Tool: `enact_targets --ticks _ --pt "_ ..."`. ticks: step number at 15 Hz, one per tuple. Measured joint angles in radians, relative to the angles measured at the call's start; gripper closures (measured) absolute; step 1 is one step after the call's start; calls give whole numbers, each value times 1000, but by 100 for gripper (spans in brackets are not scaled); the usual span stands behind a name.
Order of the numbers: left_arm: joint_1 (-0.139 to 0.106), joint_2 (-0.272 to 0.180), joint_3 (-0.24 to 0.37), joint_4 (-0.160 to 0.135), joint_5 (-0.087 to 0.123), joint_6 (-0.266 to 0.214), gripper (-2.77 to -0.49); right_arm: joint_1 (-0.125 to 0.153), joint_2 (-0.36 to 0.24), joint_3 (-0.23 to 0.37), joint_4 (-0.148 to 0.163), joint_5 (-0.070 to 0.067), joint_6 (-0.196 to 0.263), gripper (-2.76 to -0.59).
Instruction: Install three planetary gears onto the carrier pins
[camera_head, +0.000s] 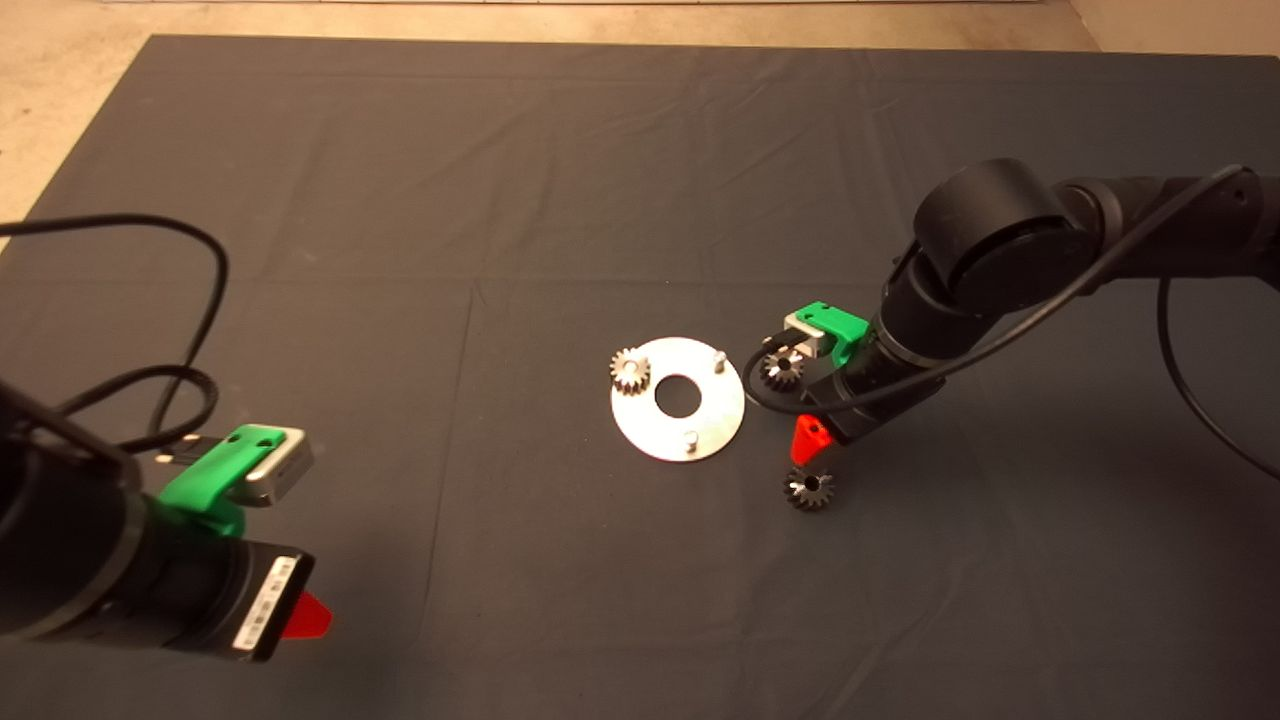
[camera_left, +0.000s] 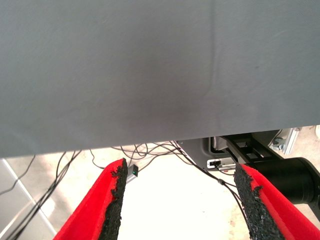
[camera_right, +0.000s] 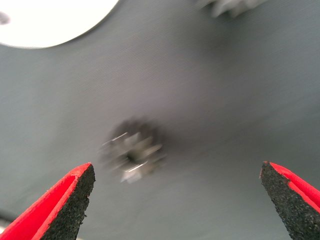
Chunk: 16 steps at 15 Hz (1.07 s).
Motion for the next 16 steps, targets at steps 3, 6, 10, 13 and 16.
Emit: enact_targets --ticks 3,6,10,13,16 --pt "-1 -61 9 -13 0 27 -146 -12 29 -66 -10 0 -68 -247" --pt "-3 -97 15 -20 0 50 -146 -11 45 -110 -21 1 -112 -247" --pt "-3 -111 16 -23 -1 57 -146 -11 76 -164 -43 0 -143 -247" --pt "-3 -114 18 -24 -1 60 -146 -11 91 -209 -56 2 -162 -247" --pt "-3 -115 18 -24 0 62 -146 -12 93 -243 -65 1 -168 -247"
